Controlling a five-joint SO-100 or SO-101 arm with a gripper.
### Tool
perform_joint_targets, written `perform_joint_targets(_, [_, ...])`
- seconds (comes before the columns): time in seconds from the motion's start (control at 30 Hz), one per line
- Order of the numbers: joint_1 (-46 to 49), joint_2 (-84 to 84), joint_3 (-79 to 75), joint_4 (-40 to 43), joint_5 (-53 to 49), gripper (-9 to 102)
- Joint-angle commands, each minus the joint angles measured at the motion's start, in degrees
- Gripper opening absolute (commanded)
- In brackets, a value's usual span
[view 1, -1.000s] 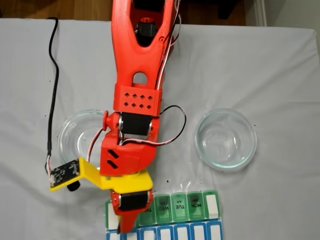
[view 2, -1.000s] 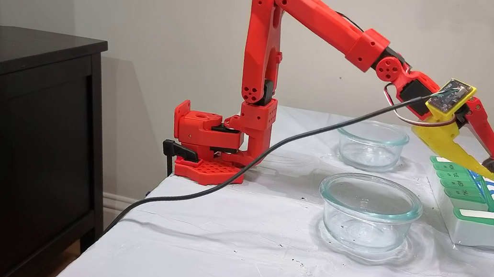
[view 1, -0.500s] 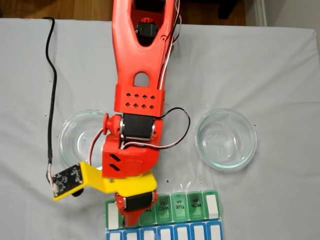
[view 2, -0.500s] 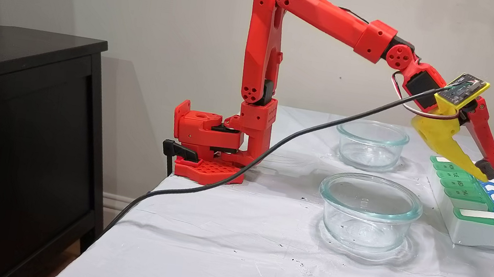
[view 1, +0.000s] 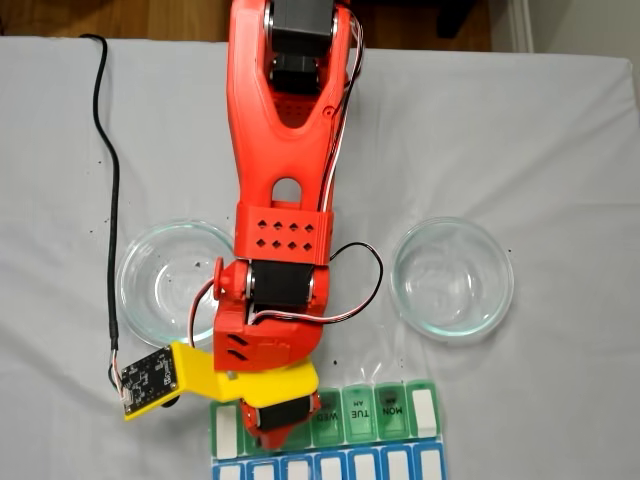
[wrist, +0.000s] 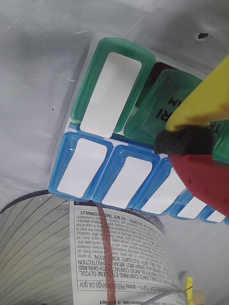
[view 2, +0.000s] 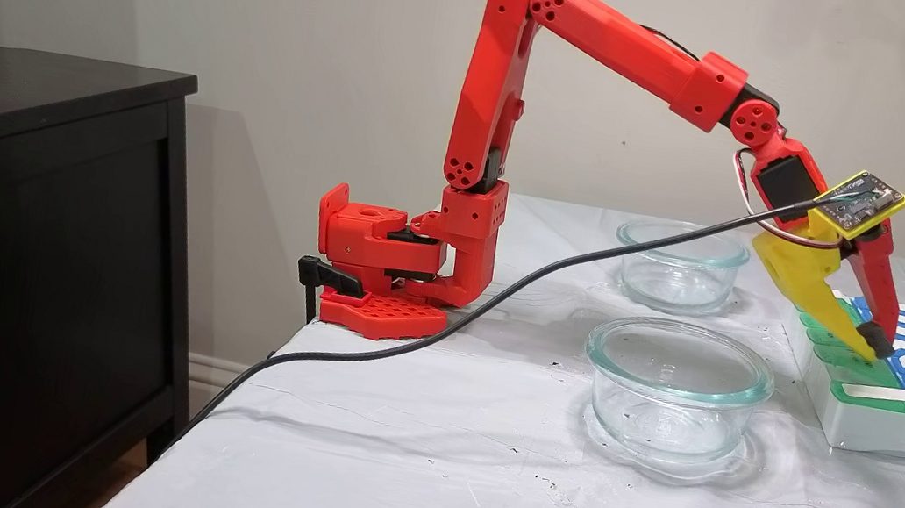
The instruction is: Sort medicines into box.
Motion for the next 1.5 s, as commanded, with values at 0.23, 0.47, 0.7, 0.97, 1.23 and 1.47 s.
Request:
perform_joint_targets(0.23, [0.18, -3.08, -8.44, 6.77, 4.31, 0])
perform_joint_targets(0.47, [-0.18, -4.57, -9.05, 10.55, 6.06, 0])
perform_joint_targets(0.7, [-0.53, -6.42, -10.55, 15.64, 7.29, 0])
perform_joint_targets(0.97, [-0.26, -9.14, -11.87, 20.92, 8.09, 0])
perform_joint_targets(1.23, [0.26, -8.44, -10.11, 21.97, 8.35, 0])
perform_joint_targets(1.47, [1.58, -9.40, -9.05, 21.45, 6.94, 0])
